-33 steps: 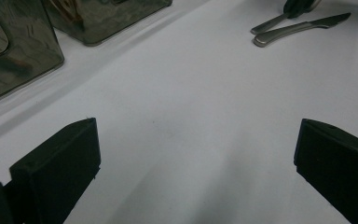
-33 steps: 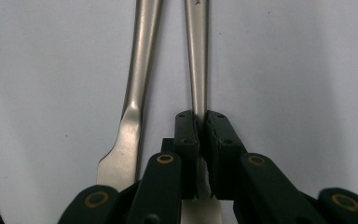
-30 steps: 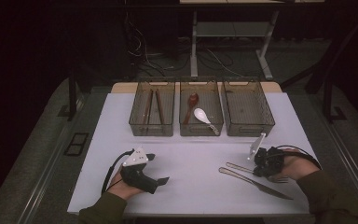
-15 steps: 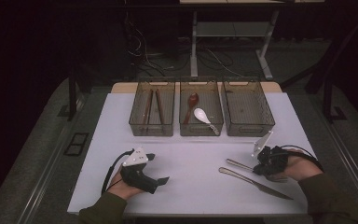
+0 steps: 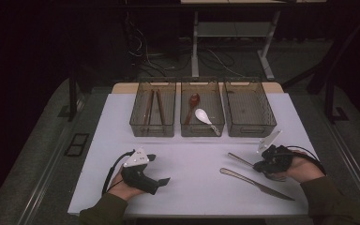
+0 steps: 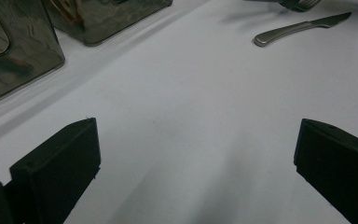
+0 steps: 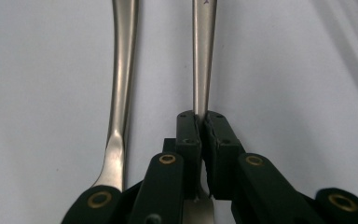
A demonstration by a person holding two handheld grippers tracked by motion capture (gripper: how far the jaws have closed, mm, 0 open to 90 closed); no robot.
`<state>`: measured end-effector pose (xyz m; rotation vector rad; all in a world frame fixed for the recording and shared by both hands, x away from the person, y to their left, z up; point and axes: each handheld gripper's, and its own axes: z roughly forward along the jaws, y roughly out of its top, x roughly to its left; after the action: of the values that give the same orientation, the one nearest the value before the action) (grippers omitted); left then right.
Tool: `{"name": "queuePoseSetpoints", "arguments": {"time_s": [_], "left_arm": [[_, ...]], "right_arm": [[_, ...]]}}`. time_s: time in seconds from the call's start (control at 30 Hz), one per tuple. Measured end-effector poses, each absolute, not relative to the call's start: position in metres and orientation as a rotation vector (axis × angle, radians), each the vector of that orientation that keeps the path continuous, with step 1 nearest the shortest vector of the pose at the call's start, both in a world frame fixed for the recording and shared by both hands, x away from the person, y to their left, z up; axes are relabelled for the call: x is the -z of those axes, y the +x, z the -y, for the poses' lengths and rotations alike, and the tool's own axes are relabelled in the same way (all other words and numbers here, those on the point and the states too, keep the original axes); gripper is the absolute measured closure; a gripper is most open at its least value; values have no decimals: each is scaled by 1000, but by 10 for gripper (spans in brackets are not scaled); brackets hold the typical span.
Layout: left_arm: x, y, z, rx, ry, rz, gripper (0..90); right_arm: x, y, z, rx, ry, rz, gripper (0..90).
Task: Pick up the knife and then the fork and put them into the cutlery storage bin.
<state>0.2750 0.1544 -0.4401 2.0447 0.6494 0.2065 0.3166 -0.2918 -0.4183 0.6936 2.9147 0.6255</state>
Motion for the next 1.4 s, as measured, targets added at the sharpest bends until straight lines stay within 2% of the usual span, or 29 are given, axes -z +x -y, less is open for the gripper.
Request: {"name": "queuePoseSetpoints", "arguments": {"time_s": [1.4], "left_arm": [[440, 275, -156, -206, 2045, -655, 0]], "right_arm": [[414, 328, 312, -1203, 1193, -2366, 842]]}}
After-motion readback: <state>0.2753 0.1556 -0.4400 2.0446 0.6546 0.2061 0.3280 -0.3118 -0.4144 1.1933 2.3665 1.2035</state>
